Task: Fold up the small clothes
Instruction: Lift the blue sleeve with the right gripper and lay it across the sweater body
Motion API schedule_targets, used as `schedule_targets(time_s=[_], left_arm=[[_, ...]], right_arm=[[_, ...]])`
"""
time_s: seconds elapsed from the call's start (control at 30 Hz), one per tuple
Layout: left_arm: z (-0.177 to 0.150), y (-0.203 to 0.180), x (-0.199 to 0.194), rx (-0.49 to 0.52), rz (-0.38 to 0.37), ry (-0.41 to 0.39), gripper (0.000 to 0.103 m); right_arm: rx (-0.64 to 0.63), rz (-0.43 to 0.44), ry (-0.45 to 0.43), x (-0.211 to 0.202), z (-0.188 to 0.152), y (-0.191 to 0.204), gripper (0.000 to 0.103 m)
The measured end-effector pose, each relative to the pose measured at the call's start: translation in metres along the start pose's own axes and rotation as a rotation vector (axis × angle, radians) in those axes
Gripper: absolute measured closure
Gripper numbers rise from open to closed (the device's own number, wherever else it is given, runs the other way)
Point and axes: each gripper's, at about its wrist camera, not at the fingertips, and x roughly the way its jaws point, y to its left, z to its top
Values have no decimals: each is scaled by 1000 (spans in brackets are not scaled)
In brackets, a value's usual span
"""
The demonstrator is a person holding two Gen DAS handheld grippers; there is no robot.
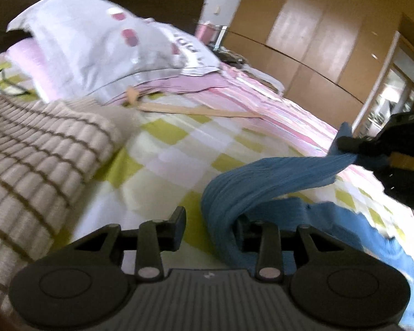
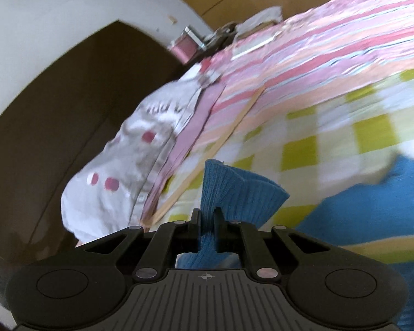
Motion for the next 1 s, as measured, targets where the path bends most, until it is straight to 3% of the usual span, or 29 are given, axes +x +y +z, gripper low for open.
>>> schedule_targets(time_s=[0.17,0.6,0.9,1.0], left_arm=[[-6,-21,-4,95,-30,-22,61],[-24,-55,-8,217,-115,-9,56],[-41,-81,-13,346,-182,2,55],[-46,-86,-13,375,-183,18,55]], right_arm=[[23,-24,-59,-41,8,-18,94],[38,-108,-170,-131,12,-62,94],[92,-185,-244,-188,-9,-109,94],[105,-230,-229,-193,-25,-127,94]])
